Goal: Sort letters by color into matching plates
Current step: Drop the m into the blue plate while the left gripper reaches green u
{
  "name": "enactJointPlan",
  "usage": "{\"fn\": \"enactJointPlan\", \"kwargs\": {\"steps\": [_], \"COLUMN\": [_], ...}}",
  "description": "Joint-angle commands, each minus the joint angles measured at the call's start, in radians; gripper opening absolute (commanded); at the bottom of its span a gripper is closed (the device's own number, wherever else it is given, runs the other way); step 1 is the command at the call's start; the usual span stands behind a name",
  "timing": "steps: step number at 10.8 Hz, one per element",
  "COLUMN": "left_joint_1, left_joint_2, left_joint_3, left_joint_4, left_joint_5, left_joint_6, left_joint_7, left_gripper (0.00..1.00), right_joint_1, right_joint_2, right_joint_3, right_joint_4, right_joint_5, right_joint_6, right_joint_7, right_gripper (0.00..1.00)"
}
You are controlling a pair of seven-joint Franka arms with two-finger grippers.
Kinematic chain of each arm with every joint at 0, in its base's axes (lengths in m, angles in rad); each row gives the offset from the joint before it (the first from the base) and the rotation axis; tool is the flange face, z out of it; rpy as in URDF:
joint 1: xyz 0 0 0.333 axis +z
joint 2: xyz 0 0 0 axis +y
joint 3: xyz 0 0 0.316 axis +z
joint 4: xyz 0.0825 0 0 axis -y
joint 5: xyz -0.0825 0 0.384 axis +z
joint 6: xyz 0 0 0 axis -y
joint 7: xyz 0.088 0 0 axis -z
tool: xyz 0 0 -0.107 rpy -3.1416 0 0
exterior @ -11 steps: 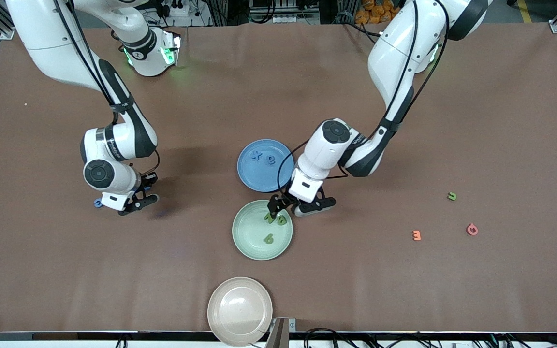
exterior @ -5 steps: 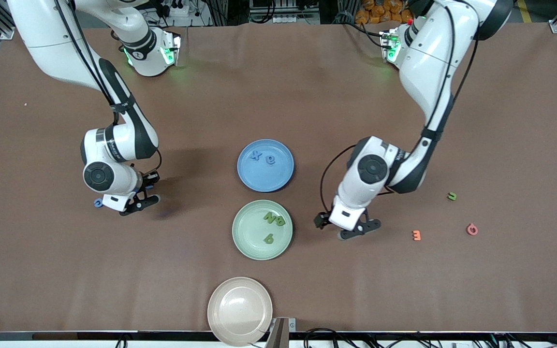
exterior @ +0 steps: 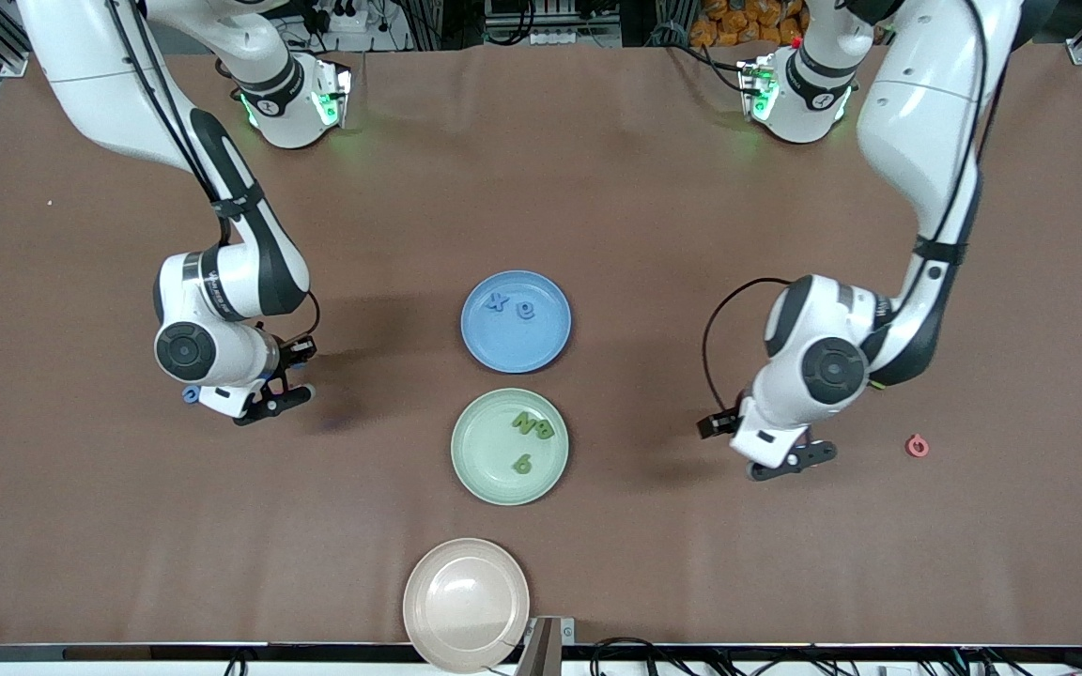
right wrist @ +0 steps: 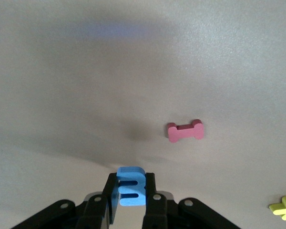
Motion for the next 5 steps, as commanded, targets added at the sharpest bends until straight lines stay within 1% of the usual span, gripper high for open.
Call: {"fn": "enactJointPlan", "kwargs": {"steps": [1, 2, 3, 4, 5], "left_joint_1": [0.132, 0.172, 0.204, 0.215, 0.215], "left_joint_2": [-0.172, -0.233, -0.285, -0.319, -0.347], "left_joint_3": [-0.035, -0.036, -0.036, -0.036, -0.035], "left_joint_4": [-0.229, -0.305, -0.364, -0.405, -0.447], "left_joint_5": [-0.001, -0.003, -0.003, -0.003, -0.003], "left_joint_6": [-0.013, -0.011, -0.010, -0.010, -0.007], "left_joint_7": [0.150, 0.263, 0.315, 0.321, 0.321], "left_gripper": [1.00, 1.00, 1.00, 1.00, 1.00], "right_joint_1": [0.016, 0.022, 0.054, 0.099, 0.108], "right_joint_2": [-0.014, -0.014, -0.013, -0.013, -0.011], "right_joint_3": [0.001, 0.006, 0.006, 0.006, 0.009], "right_joint_4": [0.024, 0.034, 0.056, 0.073, 0.097], "right_joint_5": [0.081, 0.109, 0.118, 0.120, 0.121], "right_joint_6": [-0.042, -0.043, -0.043, -0.053, -0.072], "right_joint_7": [0.014, 0.043, 0.093, 0.157, 0.226], "right_gripper": [0.00, 0.00, 0.00, 0.00, 0.00]}}
